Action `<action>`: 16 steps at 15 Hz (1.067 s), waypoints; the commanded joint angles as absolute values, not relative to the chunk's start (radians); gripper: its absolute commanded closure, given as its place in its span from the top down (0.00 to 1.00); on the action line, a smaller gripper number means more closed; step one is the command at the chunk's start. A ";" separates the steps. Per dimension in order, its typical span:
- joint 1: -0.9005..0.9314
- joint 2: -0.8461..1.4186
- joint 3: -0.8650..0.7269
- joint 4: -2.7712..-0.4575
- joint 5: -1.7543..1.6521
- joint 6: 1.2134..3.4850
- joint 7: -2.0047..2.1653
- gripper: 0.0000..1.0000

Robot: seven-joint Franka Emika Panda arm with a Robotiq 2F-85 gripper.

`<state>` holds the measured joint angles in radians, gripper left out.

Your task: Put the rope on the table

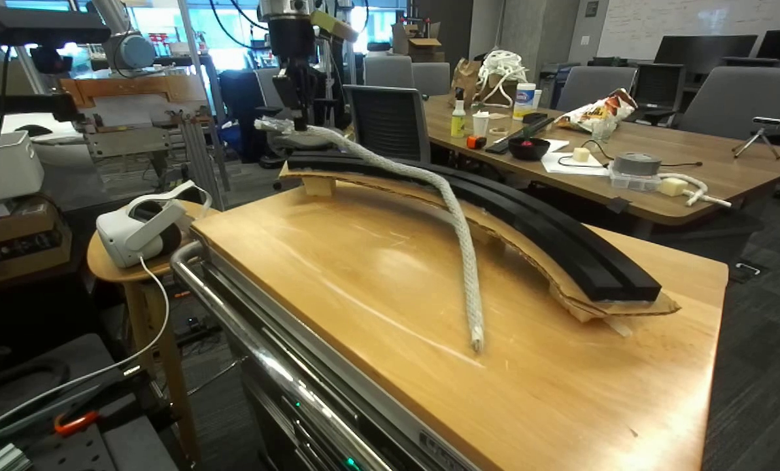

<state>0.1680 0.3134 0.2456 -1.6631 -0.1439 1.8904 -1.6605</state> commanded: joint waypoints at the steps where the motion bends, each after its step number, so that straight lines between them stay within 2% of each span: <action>1: 0.156 0.266 0.228 -1.733 -0.114 1.816 -1.641 0.06; 7: 0.147 0.344 0.217 -1.780 -0.073 1.715 -1.617 0.06; 12: 0.136 0.396 0.227 -1.787 -0.025 1.785 -1.616 0.06; 13: 0.137 0.389 0.226 -1.801 -0.025 1.807 -1.611 0.34; 14: 0.137 0.378 0.227 -1.813 -0.022 1.829 -1.610 0.35; 16: 0.131 0.325 0.228 -1.866 -0.018 1.904 -1.611 0.48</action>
<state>0.1443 0.4014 0.2196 -1.7972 -0.0462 1.8184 -1.6175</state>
